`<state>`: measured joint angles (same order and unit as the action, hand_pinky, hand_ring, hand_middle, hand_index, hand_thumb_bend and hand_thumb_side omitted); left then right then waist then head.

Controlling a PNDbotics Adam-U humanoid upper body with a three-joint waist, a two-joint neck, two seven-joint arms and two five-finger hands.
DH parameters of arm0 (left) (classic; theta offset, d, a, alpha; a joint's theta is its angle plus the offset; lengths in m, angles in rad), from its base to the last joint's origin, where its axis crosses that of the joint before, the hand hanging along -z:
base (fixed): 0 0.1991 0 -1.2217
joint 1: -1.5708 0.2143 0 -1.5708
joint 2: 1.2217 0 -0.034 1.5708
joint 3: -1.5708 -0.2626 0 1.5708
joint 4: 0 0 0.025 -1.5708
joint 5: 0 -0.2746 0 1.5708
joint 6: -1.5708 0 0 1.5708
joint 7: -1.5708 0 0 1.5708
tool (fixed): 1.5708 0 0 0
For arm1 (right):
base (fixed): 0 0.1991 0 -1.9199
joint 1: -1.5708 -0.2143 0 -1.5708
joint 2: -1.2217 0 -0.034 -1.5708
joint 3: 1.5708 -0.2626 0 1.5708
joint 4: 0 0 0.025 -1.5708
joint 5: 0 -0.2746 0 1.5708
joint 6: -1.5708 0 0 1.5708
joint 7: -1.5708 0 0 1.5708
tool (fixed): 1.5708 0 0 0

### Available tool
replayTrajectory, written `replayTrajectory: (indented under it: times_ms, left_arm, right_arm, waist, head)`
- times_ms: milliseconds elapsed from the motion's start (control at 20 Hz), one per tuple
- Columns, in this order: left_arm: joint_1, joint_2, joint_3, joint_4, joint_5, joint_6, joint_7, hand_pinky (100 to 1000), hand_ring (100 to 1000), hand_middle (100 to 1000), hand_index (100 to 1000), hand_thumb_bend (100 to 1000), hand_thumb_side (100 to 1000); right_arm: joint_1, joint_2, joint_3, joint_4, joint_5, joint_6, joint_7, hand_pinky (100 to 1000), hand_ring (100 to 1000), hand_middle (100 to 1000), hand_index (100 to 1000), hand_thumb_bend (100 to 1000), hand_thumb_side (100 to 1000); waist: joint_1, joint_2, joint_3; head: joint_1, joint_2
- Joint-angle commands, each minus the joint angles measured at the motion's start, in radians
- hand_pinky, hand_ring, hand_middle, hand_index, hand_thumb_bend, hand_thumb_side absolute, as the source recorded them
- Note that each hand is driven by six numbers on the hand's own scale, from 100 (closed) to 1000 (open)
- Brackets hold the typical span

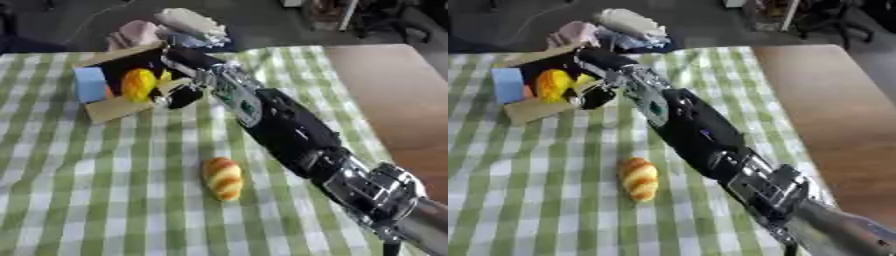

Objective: Pick up objects on the table and place them in the box.

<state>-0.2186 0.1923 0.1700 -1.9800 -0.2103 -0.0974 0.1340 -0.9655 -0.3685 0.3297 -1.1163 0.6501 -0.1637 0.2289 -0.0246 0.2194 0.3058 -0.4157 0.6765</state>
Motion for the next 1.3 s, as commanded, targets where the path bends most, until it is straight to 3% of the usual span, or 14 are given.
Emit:
replayTrajectory:
  times_ms: [50,200,450,700,750,850,1000,1150,1300]
  left_arm:
    - [-0.006,0.017,0.001,-0.020,0.006,-0.006,-0.002,700,570,621,812,247,630]
    - [-0.012,0.017,-0.006,-0.020,0.010,-0.007,-0.009,700,570,621,812,247,630]
    - [-0.023,0.014,-0.020,-0.020,0.020,-0.009,-0.025,701,570,621,812,247,629]
    - [-0.025,0.013,-0.022,-0.020,0.025,-0.011,-0.031,701,570,621,812,247,629]
    - [-0.026,0.013,-0.023,-0.020,0.025,-0.011,-0.031,701,570,621,812,247,630]
    - [-0.033,0.009,-0.028,-0.020,0.029,-0.012,-0.035,701,569,621,812,247,630]
    - [-0.036,0.007,-0.032,-0.020,0.034,-0.012,-0.040,701,569,621,812,245,631]
    - [-0.041,0.006,-0.036,-0.020,0.037,-0.012,-0.044,702,570,621,812,246,629]
    - [-0.045,0.006,-0.037,-0.020,0.041,-0.013,-0.046,702,570,621,813,245,630]
  right_arm:
    - [-0.045,-0.044,-0.024,-0.030,-0.010,0.021,0.001,730,710,546,364,100,200]
    - [-0.062,-0.054,-0.047,0.003,0.006,0.042,-0.008,735,715,552,380,100,198]
    - [-0.071,-0.039,-0.084,0.104,0.080,0.074,-0.033,747,729,575,484,100,199]
    - [-0.075,-0.026,-0.099,0.149,0.135,0.067,-0.052,747,729,575,484,100,199]
    - [-0.074,-0.026,-0.101,0.152,0.138,0.066,-0.053,760,745,609,641,100,206]
    - [-0.067,-0.024,-0.117,0.184,0.159,0.084,-0.058,772,756,630,694,100,211]
    - [-0.078,-0.008,-0.093,0.192,0.202,0.126,-0.057,788,774,670,775,100,220]
    - [-0.080,0.005,-0.081,0.183,0.244,0.165,-0.031,807,806,741,910,100,237]
    - [-0.080,0.015,-0.089,0.192,0.287,0.208,0.005,811,817,775,962,100,245]
  waist:
    - [0.008,-0.014,0.007]
    - [0.005,-0.013,0.019]
    - [0.002,-0.013,0.054]
    - [0.002,-0.013,0.061]
    - [0.001,-0.012,0.062]
    - [-0.002,-0.011,0.078]
    - [-0.004,-0.012,0.086]
    - [-0.005,-0.013,0.096]
    - [-0.007,-0.015,0.103]
  head:
    - [-0.009,-0.001]
    - [-0.017,-0.006]
    - [-0.036,-0.008]
    - [-0.040,-0.008]
    - [-0.040,-0.008]
    - [-0.047,-0.007]
    - [-0.054,-0.006]
    - [-0.061,-0.002]
    - [-0.066,-0.002]
